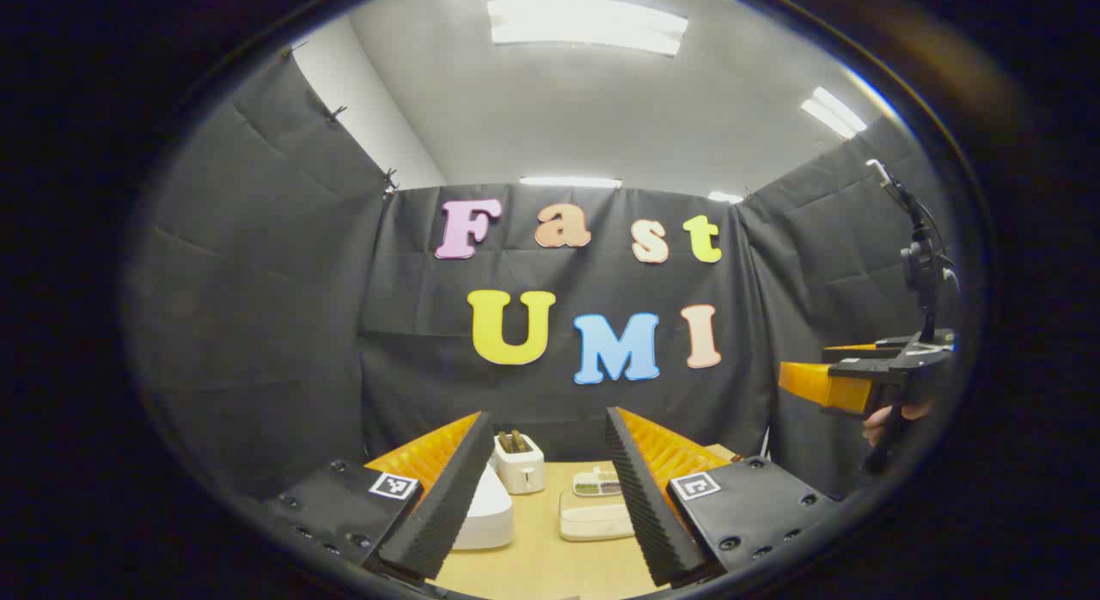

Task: Close the left gripper, press the button to open the rice cooker; take a wooden spoon from the chopstick holder with the right hand, scoop a spoonful of rice and pour it into the rice cooker, then put the wooden spoon back into the chopstick holder.

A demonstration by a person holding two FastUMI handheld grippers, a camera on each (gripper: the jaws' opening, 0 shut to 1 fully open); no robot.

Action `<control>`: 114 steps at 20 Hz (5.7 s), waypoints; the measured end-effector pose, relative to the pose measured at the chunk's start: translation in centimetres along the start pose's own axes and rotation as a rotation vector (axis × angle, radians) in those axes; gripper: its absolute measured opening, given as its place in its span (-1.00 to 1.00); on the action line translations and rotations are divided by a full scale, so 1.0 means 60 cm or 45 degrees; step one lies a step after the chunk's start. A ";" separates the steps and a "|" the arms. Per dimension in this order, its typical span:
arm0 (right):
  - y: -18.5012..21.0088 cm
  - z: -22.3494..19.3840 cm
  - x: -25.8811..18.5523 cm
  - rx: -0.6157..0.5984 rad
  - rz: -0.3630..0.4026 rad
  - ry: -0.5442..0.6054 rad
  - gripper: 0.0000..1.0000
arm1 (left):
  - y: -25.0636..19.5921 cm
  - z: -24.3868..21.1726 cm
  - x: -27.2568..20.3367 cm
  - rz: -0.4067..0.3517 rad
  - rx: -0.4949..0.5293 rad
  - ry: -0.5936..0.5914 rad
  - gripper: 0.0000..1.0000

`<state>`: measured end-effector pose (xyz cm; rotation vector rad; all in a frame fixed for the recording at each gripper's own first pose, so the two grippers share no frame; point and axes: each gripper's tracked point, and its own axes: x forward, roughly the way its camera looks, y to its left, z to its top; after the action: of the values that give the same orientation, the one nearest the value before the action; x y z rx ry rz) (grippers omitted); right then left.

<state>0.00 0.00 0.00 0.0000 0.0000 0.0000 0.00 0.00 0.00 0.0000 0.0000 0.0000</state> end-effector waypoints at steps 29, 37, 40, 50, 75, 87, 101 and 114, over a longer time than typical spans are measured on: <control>-0.121 -0.125 0.135 0.067 0.126 0.165 0.98 | -0.106 -0.089 0.092 0.104 0.106 0.209 0.73; -0.128 -0.171 0.185 0.114 0.094 0.234 0.98 | -0.107 -0.111 0.118 0.090 0.140 0.243 0.73; -0.102 -0.175 0.192 0.105 0.090 0.246 0.98 | -0.084 -0.115 0.133 0.069 0.137 0.242 0.73; -0.044 -0.198 0.201 0.103 0.088 0.294 0.98 | 0.096 -0.235 0.210 0.252 0.063 0.378 0.08; 0.054 -0.169 0.206 -0.046 0.188 0.269 0.98 | 0.280 -0.579 0.338 0.536 0.140 0.971 -0.83; 0.078 -0.180 0.213 -0.083 0.237 0.296 0.98 | 0.321 -0.583 0.392 0.592 0.209 0.973 -0.82; 0.080 -0.171 0.206 -0.027 0.244 0.284 0.98 | 0.325 -0.587 0.404 0.523 -0.007 1.215 -0.84; 0.065 -0.170 0.186 -0.024 0.225 0.267 0.98 | 0.306 -0.364 0.417 0.529 -0.001 0.610 -0.84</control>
<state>11.19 3.88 -10.18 -0.0185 0.2094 0.1768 25.04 18.38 -21.85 -0.0010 0.4793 0.4154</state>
